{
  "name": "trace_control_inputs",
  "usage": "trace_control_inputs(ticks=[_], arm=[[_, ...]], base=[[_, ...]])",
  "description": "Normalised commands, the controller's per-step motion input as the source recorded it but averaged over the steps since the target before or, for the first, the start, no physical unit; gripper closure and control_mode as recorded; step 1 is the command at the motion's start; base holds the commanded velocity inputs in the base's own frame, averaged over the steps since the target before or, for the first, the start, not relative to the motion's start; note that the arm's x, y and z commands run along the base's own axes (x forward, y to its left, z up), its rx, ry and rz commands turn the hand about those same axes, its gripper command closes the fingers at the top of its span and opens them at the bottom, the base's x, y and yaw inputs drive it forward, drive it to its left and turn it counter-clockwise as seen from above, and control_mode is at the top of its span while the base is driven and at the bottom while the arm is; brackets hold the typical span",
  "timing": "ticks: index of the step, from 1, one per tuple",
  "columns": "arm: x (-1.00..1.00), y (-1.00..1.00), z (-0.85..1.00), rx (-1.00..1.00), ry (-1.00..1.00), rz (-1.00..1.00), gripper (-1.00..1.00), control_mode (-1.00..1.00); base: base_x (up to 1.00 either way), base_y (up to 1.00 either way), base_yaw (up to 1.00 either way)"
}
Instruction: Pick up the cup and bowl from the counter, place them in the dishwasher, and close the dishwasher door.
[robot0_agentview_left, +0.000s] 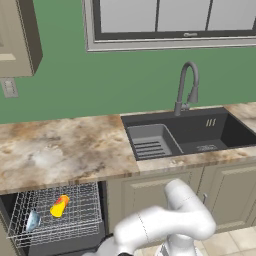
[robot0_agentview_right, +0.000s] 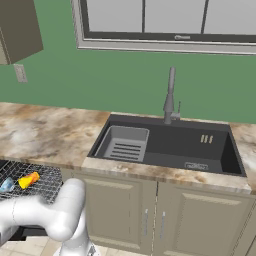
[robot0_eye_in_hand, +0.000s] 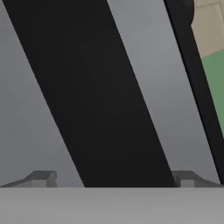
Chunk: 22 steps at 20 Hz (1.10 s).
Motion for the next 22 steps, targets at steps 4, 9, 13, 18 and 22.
trace_control_inputs(ticks=[4, 9, 13, 18, 22], arm=[[0.87, -0.27, 0.16, 0.0, 0.0, 0.0, -1.0, -1.0], [0.9, -0.47, 0.22, 0.0, 0.0, 0.0, -1.0, -1.0], [0.86, -0.45, 0.21, 0.0, 0.0, 0.0, -1.0, -1.0], [0.86, -0.47, 0.2, 0.01, 0.0, 0.0, -1.0, -1.0], [0.62, -0.36, 0.14, 0.01, 0.0, 0.0, -1.0, -1.0]], base=[[0.0, 0.0, 0.0], [0.0, 0.0, 0.0], [0.0, 0.0, 0.0], [0.0, 0.0, 0.0], [0.0, 0.0, 0.0]])
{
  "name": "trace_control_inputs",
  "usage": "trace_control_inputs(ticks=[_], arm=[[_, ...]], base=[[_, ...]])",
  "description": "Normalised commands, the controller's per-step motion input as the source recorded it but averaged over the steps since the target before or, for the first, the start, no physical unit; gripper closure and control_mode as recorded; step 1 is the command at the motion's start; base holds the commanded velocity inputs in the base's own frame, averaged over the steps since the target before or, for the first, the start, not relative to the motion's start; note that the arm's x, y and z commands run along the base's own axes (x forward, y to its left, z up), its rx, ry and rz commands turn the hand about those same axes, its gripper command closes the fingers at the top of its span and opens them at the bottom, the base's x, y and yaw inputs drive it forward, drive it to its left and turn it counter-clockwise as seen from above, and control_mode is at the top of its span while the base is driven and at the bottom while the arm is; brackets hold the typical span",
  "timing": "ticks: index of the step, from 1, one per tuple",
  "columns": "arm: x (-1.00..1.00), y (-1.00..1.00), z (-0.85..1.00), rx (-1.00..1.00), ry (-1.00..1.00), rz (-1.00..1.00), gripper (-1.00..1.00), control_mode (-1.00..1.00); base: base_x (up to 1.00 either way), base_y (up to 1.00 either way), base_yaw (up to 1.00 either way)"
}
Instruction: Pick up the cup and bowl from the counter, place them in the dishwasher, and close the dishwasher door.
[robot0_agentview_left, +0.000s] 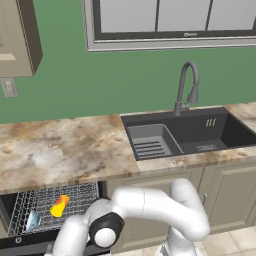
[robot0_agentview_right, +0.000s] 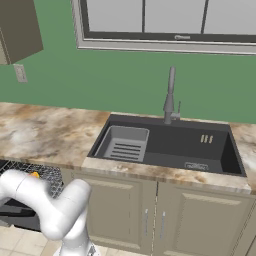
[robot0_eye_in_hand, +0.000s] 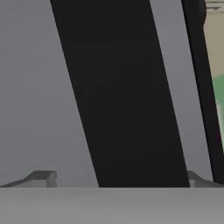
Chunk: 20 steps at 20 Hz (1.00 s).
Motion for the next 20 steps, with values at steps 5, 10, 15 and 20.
trace_control_inputs(ticks=[5, 10, 15, 20], arm=[[0.42, -0.15, 0.02, 0.01, 0.0, 0.0, -1.0, -1.0], [0.52, -0.31, 0.01, 0.0, 0.0, 0.0, -1.0, -1.0], [0.64, -0.47, 0.07, 0.0, 0.0, 0.0, -1.0, -1.0], [0.63, -0.48, 0.07, 0.0, 0.0, 0.0, -1.0, -1.0]], base=[[0.0, 0.0, 0.0], [0.0, 0.0, 0.0], [0.0, 0.0, 0.0], [0.0, 0.0, 0.0]])
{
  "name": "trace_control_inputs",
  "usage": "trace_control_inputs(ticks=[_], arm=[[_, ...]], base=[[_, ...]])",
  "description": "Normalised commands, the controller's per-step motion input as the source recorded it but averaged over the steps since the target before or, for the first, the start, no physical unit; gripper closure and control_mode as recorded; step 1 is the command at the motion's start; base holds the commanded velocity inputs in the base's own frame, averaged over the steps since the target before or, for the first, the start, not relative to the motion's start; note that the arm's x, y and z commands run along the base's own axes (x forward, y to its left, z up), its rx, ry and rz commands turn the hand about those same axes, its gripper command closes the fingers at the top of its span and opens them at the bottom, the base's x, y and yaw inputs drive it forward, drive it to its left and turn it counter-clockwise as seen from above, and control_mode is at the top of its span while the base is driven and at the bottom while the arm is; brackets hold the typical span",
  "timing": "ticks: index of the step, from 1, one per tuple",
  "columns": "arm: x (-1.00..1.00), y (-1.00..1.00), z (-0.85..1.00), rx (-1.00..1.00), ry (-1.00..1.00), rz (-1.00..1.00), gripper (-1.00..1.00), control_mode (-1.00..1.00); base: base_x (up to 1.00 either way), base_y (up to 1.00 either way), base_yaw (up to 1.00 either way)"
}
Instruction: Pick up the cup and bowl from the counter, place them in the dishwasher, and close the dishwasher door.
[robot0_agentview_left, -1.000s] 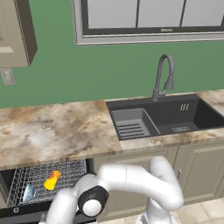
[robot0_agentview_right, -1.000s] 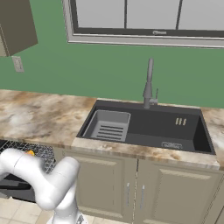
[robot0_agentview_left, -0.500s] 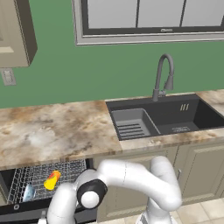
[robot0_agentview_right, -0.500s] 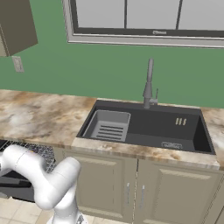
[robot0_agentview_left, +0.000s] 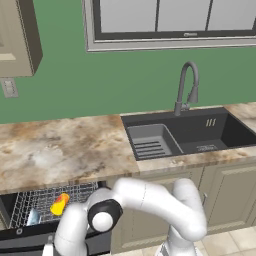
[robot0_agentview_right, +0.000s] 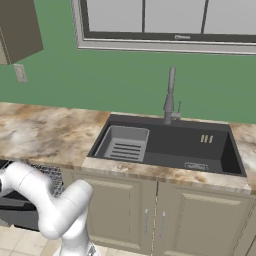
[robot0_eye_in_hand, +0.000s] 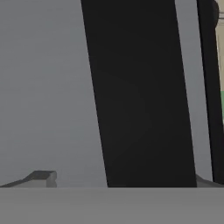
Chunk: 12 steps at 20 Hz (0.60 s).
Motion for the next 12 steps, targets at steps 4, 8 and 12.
trace_control_inputs(ticks=[4, 8, 12], arm=[[0.66, -0.51, 0.06, 0.0, 0.0, 0.0, -1.0, -1.0], [0.62, -0.48, 0.04, 0.0, 0.0, 0.0, -1.0, -1.0], [0.65, -0.54, 0.04, 0.0, 0.0, 0.0, -1.0, -1.0]], base=[[0.0, 0.0, 0.0], [0.0, 0.0, 0.0], [0.0, 0.0, 0.0]])
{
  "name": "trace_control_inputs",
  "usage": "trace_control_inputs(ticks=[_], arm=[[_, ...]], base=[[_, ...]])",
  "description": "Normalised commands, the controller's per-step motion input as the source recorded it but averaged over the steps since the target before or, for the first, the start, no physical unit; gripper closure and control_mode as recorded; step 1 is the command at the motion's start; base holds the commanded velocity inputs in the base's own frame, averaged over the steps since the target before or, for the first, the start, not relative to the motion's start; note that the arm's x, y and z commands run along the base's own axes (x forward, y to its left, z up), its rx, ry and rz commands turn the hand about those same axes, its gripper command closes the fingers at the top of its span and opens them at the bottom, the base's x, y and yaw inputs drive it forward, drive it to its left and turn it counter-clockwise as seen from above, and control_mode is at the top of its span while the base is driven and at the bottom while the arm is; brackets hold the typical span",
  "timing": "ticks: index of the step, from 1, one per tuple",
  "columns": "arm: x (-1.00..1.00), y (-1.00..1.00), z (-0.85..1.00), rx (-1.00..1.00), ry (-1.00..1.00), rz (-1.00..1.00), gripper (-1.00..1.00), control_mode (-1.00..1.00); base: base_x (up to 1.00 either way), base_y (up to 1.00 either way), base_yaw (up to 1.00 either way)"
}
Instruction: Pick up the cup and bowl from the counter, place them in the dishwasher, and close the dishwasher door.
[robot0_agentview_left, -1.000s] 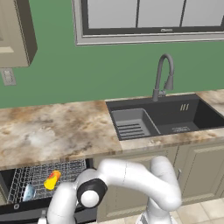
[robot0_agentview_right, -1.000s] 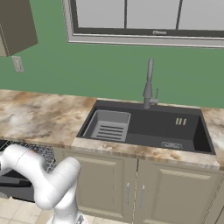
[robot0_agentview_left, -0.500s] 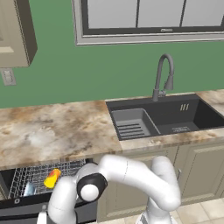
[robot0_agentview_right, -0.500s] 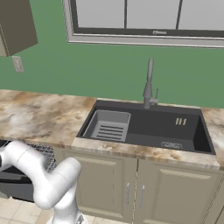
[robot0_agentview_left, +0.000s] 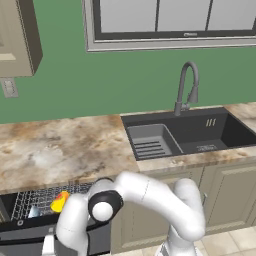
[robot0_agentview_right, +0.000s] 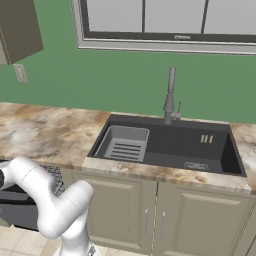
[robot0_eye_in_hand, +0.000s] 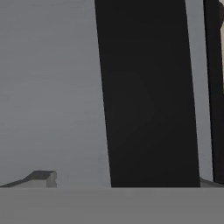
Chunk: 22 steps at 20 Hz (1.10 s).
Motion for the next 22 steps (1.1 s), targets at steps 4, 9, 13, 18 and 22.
trace_control_inputs(ticks=[4, 9, 13, 18, 22], arm=[[0.67, -0.53, 0.01, 0.0, 0.0, 0.0, -1.0, -1.0], [0.62, -0.45, 0.0, 0.0, 0.0, 0.0, -1.0, -1.0], [0.62, -0.48, 0.0, -0.04, -0.01, 0.0, -1.0, -1.0], [0.64, -0.49, 0.0, -0.09, -0.02, -0.01, -1.0, -1.0], [0.62, -0.5, 0.0, -0.13, -0.04, -0.01, -1.0, -1.0]], base=[[0.0, 0.0, 0.0], [0.0, 0.0, 0.0], [0.0, 0.0, 0.0], [0.0, 0.0, 0.0], [0.0, 0.0, 0.0]])
